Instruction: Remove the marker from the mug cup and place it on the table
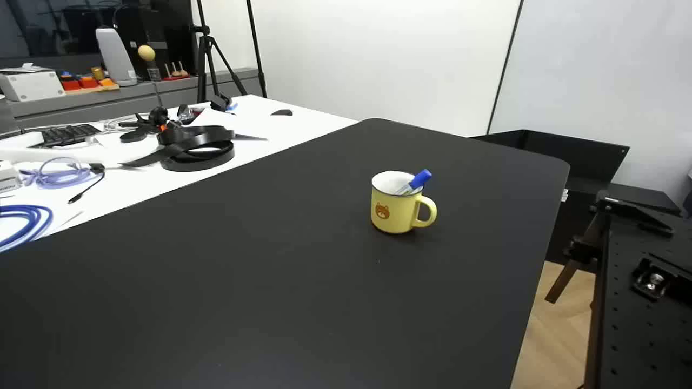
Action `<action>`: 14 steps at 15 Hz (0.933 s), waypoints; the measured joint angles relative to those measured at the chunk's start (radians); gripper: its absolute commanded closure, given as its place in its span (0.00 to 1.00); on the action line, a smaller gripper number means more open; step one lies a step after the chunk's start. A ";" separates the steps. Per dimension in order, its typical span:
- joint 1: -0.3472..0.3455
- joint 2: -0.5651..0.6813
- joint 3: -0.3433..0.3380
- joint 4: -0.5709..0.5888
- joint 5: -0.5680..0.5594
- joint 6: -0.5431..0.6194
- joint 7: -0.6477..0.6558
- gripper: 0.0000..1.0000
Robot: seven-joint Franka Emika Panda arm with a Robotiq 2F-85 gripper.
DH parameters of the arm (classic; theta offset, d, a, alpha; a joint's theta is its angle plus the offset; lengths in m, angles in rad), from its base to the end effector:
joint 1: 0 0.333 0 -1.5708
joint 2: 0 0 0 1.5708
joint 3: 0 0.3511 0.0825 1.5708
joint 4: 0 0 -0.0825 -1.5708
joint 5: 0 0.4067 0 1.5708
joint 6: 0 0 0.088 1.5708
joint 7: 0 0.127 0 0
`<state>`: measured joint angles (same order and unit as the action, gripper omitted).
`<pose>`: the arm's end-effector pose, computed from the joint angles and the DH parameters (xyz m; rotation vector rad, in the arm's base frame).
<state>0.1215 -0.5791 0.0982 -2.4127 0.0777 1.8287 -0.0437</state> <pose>0.3675 0.0940 0.5174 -3.1007 -0.3538 0.0129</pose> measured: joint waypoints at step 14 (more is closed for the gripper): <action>-0.026 0.000 -0.006 -0.013 -0.030 0.016 0.003 0.00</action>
<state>0.0959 -0.5791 0.0925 -2.4256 0.0474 1.8442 -0.0411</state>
